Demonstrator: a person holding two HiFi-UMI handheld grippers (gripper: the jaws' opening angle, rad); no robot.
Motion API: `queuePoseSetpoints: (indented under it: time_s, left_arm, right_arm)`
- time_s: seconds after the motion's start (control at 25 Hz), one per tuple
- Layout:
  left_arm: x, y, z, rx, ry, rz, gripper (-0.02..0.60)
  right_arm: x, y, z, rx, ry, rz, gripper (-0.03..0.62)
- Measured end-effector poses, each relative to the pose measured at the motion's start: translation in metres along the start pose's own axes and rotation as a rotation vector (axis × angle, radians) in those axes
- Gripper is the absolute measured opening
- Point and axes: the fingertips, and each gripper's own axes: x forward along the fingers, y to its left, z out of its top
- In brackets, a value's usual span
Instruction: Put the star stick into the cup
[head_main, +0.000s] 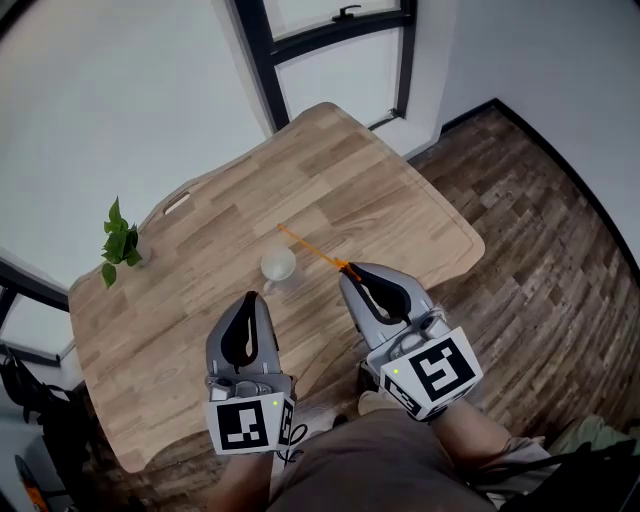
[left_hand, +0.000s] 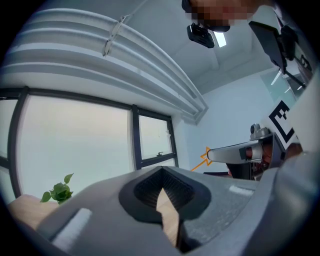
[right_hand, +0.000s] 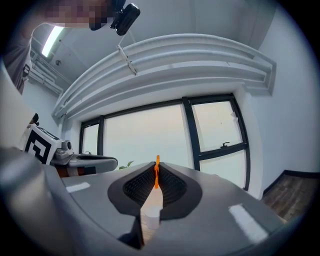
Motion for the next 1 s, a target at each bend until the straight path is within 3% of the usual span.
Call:
queuePoseSetpoints:
  time_s: [0.48, 1.0]
  left_arm:
    - [0.021, 0.014, 0.01, 0.013, -0.027, 0.135, 0.0]
    - [0.035, 0.043, -0.024, -0.04, 0.046, 0.179, 0.0]
  right_arm:
    - [0.041, -0.015, 0.013, -0.033, -0.017, 0.148, 0.046]
    - [0.066, -0.009, -0.033, -0.011, 0.138, 0.19, 0.046]
